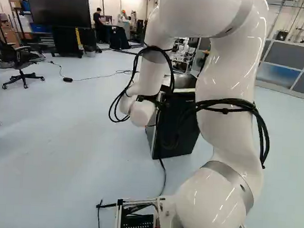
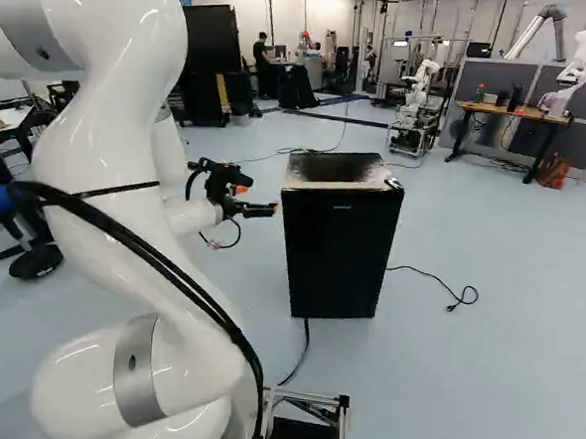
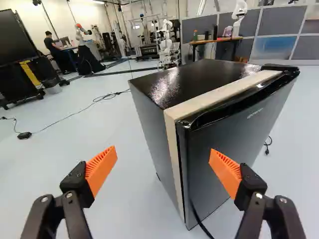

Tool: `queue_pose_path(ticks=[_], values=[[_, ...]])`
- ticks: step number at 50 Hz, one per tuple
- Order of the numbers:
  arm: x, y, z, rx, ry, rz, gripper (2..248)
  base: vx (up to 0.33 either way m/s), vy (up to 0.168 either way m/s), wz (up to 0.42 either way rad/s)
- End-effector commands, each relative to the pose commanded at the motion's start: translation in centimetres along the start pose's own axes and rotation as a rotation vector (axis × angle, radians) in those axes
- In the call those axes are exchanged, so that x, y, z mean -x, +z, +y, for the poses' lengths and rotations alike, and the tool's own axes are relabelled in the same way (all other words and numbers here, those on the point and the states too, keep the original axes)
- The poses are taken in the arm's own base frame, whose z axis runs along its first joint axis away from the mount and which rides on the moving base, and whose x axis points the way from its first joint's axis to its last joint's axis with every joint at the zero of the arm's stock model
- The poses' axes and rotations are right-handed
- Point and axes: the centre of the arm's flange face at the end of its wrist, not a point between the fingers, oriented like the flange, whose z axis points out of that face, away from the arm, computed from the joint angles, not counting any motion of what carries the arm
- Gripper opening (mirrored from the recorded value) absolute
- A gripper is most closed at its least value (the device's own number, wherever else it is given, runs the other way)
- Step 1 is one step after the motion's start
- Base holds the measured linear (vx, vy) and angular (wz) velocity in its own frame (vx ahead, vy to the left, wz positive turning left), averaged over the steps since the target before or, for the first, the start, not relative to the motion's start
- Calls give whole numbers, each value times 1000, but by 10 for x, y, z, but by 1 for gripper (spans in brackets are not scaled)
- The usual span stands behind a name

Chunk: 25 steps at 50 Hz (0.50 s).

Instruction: Grab a drink from the fridge

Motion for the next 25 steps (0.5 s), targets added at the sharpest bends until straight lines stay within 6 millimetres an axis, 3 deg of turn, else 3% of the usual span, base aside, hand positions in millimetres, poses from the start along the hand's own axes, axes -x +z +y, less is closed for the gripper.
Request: queue_pose_path(ticks=[25], values=[[18,18,-25,133,42,81,247,0,0,0]])
